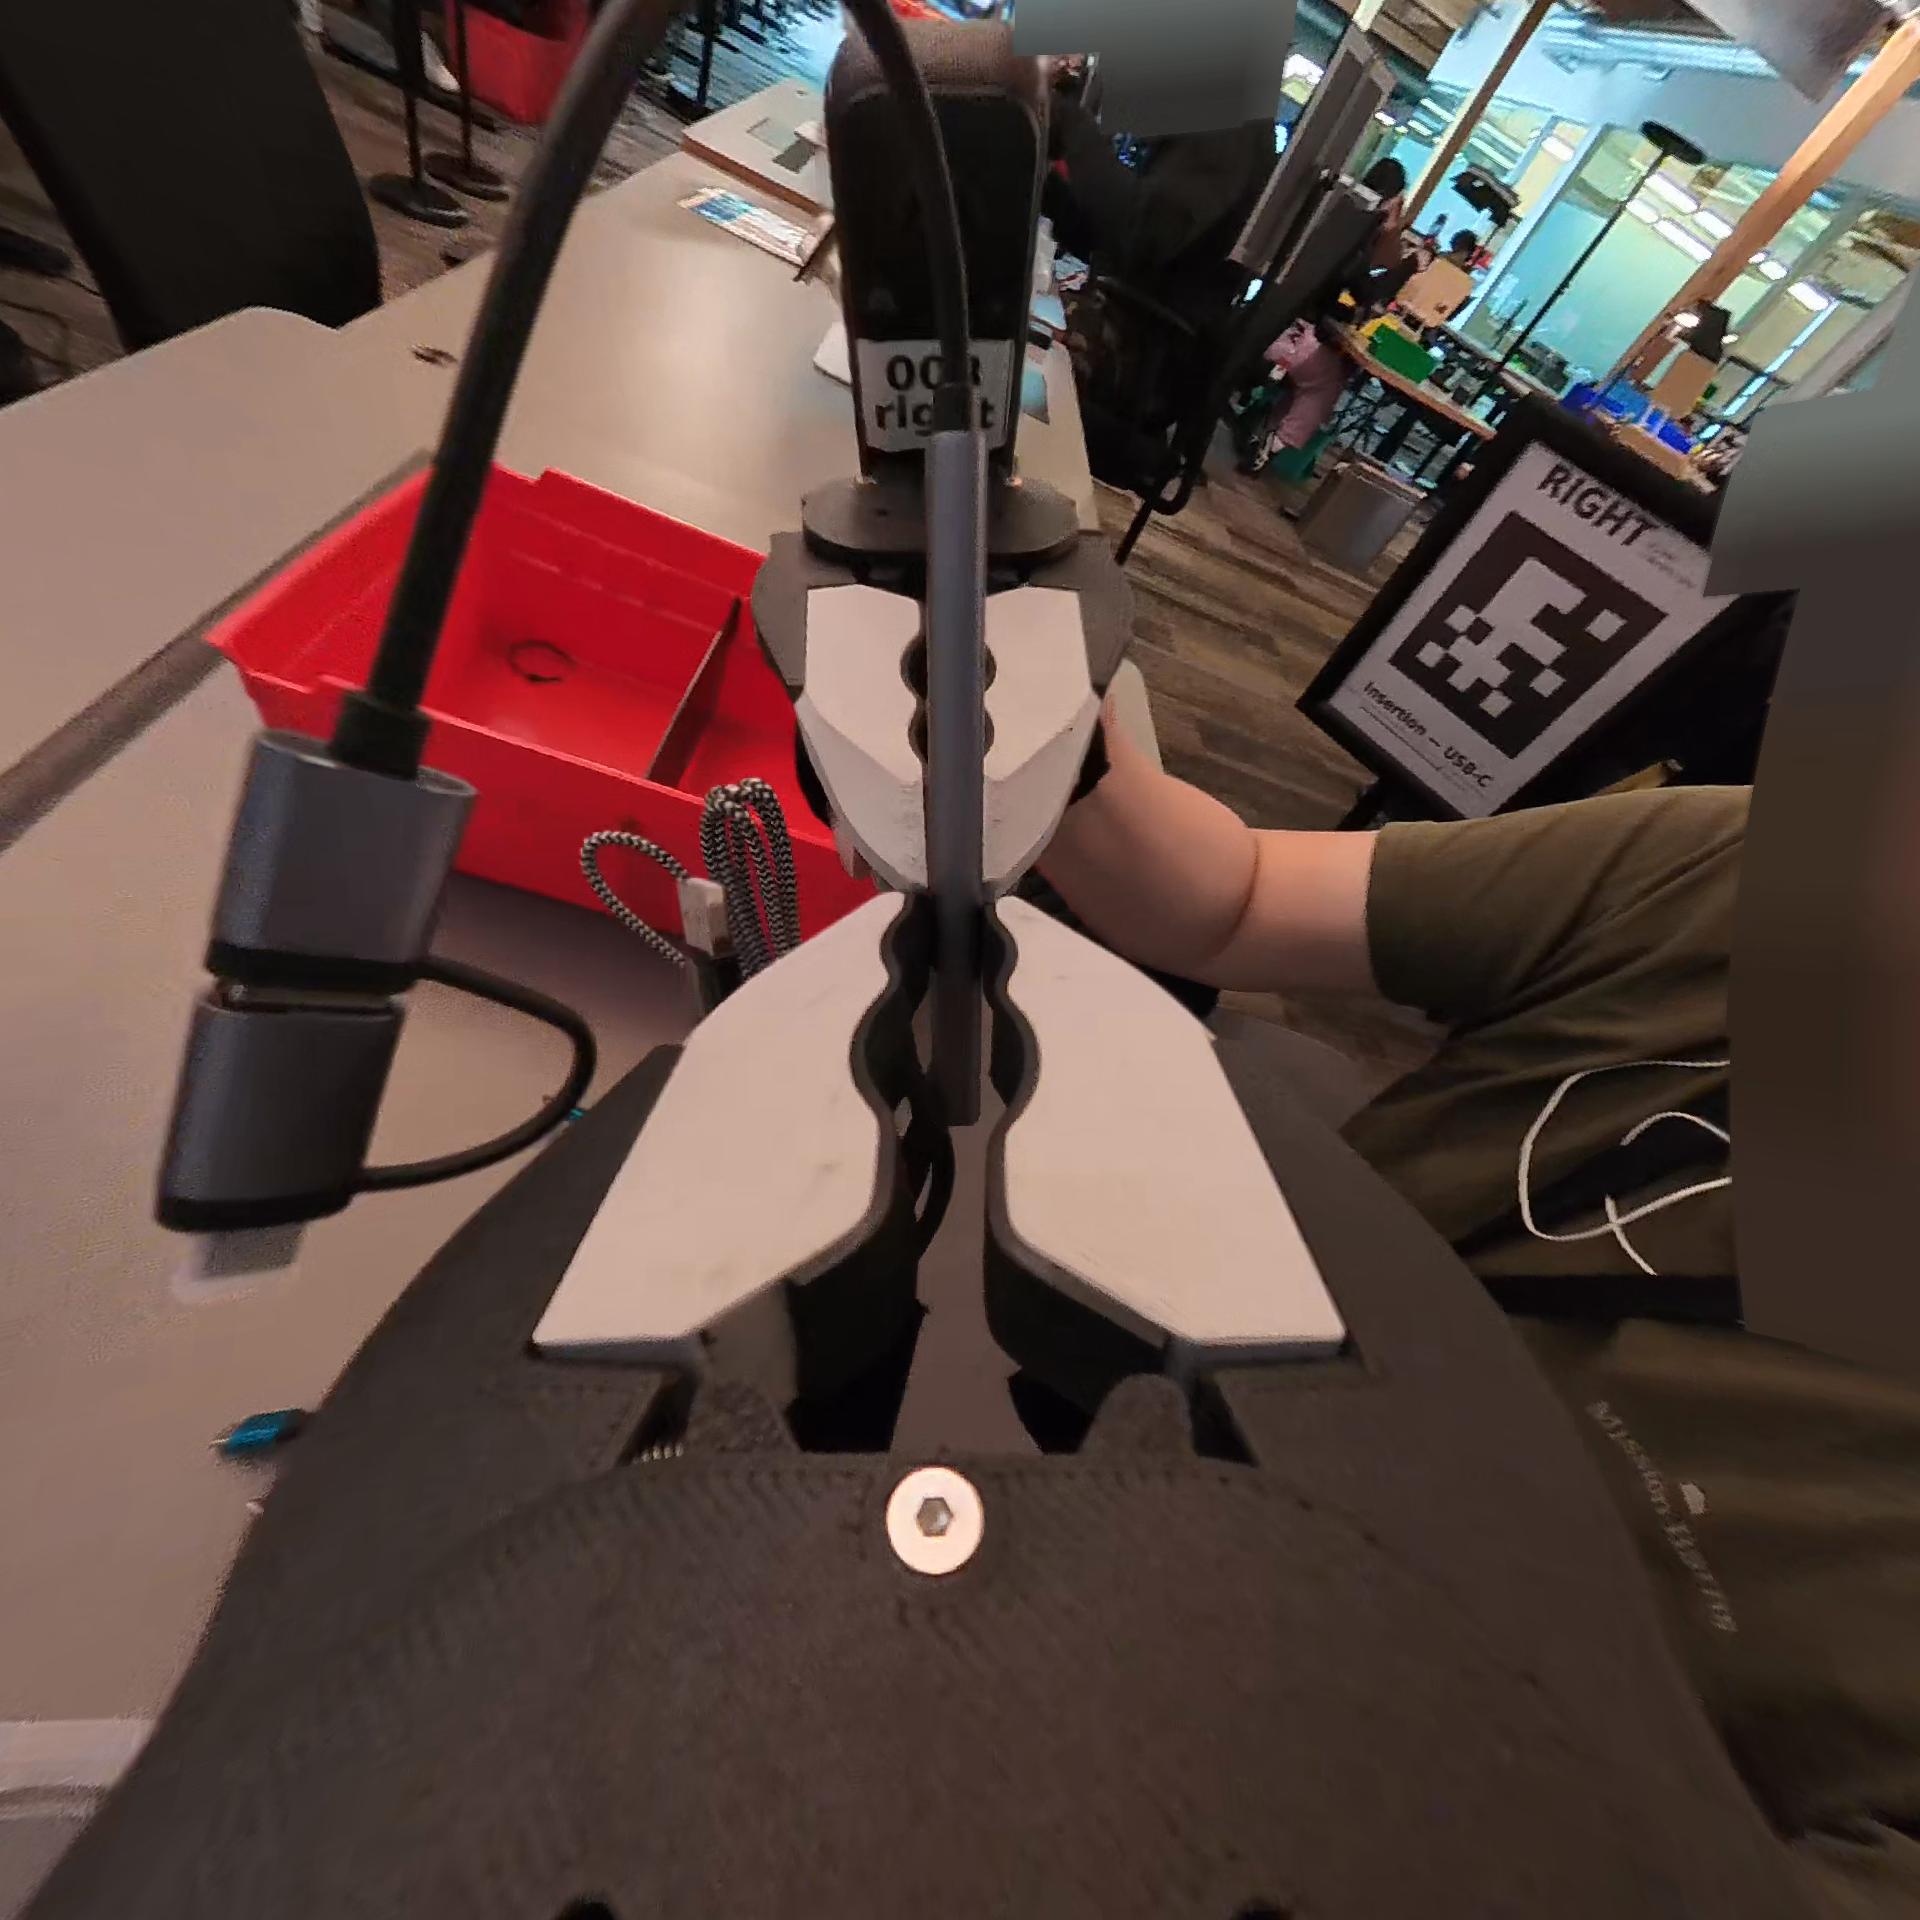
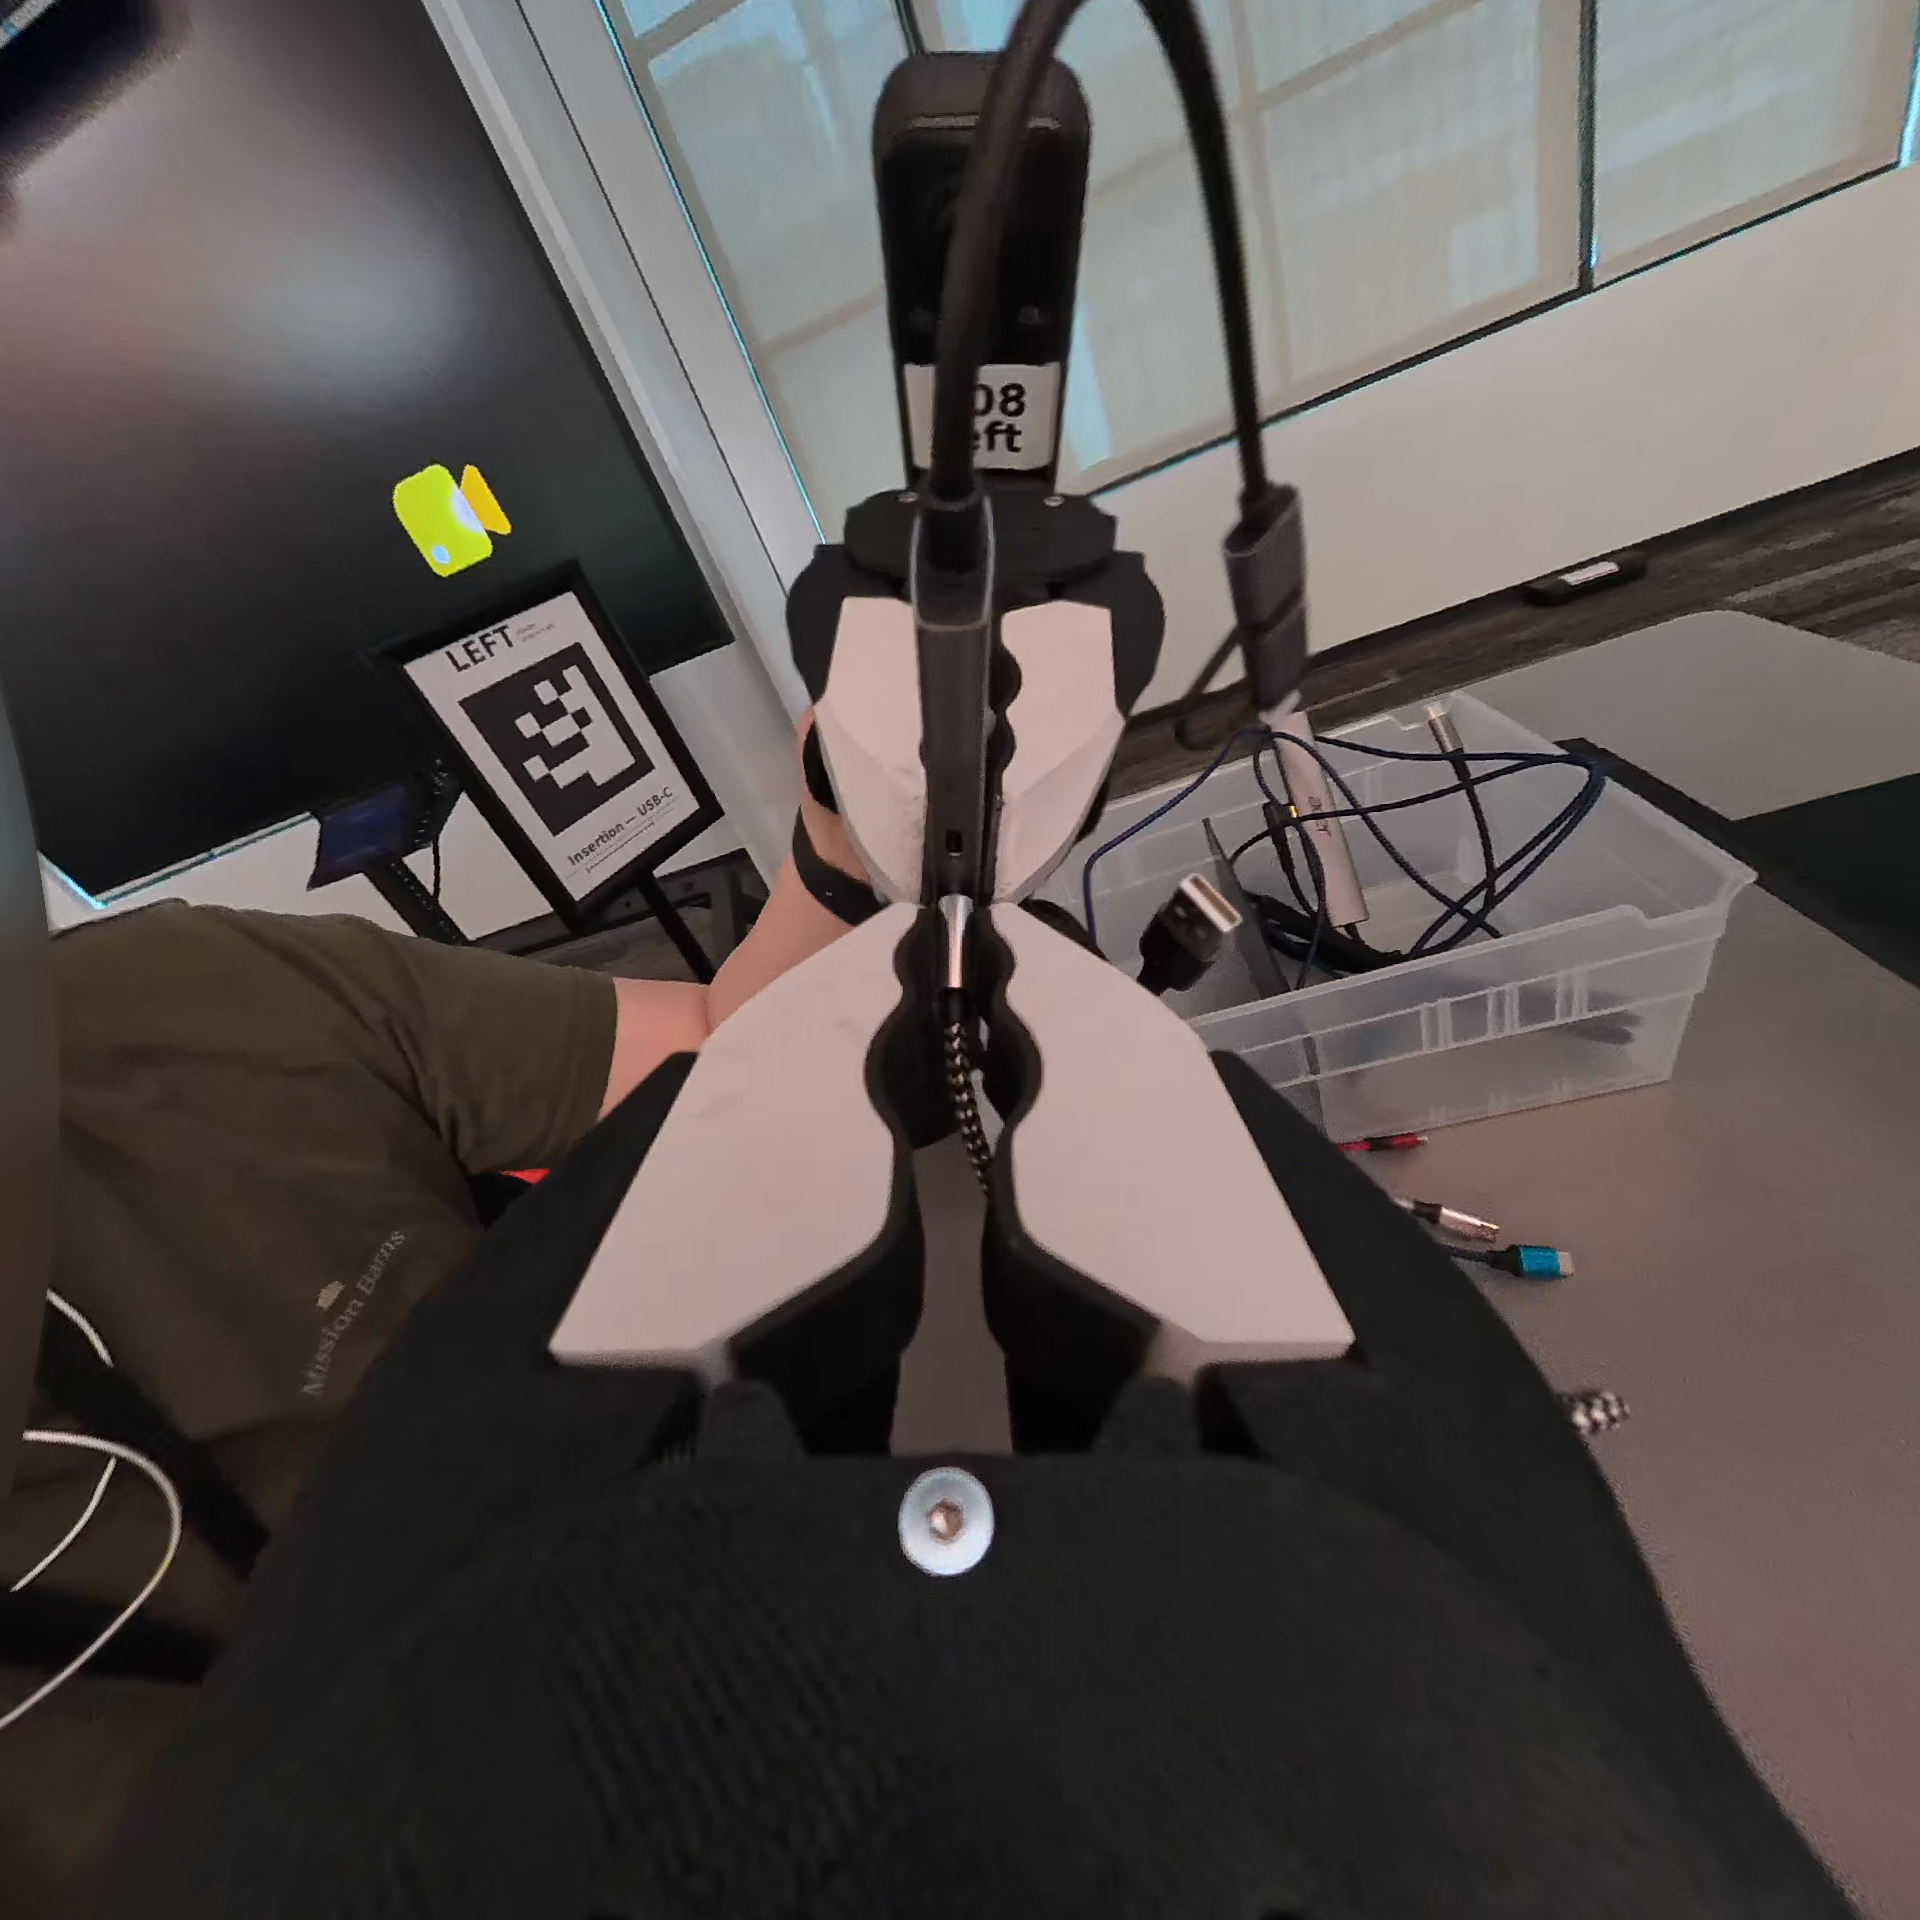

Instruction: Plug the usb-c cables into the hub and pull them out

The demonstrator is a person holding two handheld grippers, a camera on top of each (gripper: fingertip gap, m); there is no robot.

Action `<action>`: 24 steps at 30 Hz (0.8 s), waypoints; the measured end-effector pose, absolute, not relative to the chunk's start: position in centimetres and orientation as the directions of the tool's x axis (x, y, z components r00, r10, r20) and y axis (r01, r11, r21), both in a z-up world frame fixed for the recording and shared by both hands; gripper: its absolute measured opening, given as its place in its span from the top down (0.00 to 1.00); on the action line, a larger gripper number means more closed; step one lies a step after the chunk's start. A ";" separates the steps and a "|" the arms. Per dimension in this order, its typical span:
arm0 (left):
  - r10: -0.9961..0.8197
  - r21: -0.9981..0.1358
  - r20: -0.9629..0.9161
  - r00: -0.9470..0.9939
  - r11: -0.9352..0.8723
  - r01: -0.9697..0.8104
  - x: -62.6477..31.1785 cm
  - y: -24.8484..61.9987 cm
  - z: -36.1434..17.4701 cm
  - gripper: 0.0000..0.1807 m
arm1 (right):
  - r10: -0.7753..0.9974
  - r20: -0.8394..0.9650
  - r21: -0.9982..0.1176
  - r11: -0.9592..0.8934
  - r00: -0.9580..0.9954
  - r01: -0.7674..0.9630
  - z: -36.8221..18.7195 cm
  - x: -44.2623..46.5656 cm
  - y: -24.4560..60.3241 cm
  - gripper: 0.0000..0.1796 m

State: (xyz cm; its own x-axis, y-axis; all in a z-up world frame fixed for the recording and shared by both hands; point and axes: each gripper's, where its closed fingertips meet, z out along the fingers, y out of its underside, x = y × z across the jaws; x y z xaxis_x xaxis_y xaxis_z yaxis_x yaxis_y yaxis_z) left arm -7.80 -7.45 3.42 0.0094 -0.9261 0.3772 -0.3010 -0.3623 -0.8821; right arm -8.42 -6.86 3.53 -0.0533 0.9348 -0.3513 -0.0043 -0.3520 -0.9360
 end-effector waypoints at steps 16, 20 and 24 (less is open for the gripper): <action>-0.948 -0.888 0.317 0.037 -0.311 -0.340 -7.7 -6.8 2.5 0.95 | 0.950 -0.312 -0.949 -0.310 -0.026 0.063 1.8 -8.9 -6.4 0.95; -0.947 -0.887 0.319 0.037 -0.312 -0.341 -7.8 -6.6 2.4 0.95 | 0.936 -0.348 -0.938 -0.346 -0.052 0.031 1.7 -9.0 -6.3 0.96; -0.948 -0.881 0.317 0.039 -0.309 -0.359 -7.7 -6.8 2.2 0.95 | 0.935 -0.348 -0.937 -0.345 -0.065 0.052 1.4 -8.9 -6.5 0.96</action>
